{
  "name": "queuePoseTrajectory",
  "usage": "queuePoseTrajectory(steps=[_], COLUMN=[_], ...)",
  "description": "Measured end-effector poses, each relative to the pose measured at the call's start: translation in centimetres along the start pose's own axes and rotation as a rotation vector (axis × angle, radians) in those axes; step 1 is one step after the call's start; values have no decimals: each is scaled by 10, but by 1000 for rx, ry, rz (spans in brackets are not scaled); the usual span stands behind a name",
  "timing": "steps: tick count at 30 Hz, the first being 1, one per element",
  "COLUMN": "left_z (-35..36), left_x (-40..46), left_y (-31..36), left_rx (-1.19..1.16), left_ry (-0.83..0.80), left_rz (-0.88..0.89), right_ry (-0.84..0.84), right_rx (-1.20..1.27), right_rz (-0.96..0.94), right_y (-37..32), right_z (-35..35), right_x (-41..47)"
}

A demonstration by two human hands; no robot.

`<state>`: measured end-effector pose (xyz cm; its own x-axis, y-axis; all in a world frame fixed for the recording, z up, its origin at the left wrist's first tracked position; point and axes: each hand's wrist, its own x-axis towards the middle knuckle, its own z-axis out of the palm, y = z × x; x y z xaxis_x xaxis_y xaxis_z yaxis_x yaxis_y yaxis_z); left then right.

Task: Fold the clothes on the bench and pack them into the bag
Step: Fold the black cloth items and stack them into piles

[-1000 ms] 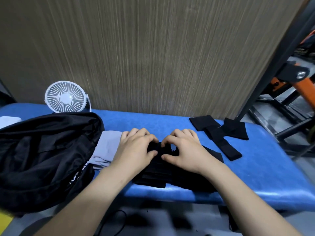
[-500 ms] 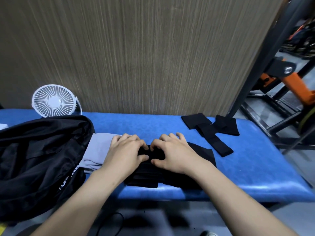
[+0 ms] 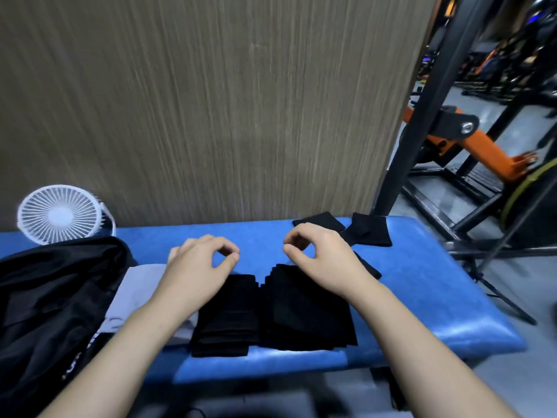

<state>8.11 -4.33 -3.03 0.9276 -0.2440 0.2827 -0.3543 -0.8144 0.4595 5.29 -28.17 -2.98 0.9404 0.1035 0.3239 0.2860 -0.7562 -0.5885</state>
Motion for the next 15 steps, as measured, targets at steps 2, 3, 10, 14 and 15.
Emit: queuePoseTrajectory(steps=[2, 3, 10, 14, 15], left_z=[5, 8, 41, 73, 82], left_x=[13, 20, 86, 126, 135], left_y=[10, 17, 71, 84, 85], left_rx=[-29, -39, -108, -93, -64], left_ry=[-54, -82, -219, -318, -336], left_rz=[-1, 4, 13, 17, 24], right_ry=[41, 61, 81, 3, -13], right_rx=[-15, -27, -102, -158, -182], right_rz=[44, 73, 288, 379, 389], right_y=[15, 23, 76, 96, 100], right_z=[-13, -19, -37, -34, -32], right_x=[-3, -4, -12, -17, -18])
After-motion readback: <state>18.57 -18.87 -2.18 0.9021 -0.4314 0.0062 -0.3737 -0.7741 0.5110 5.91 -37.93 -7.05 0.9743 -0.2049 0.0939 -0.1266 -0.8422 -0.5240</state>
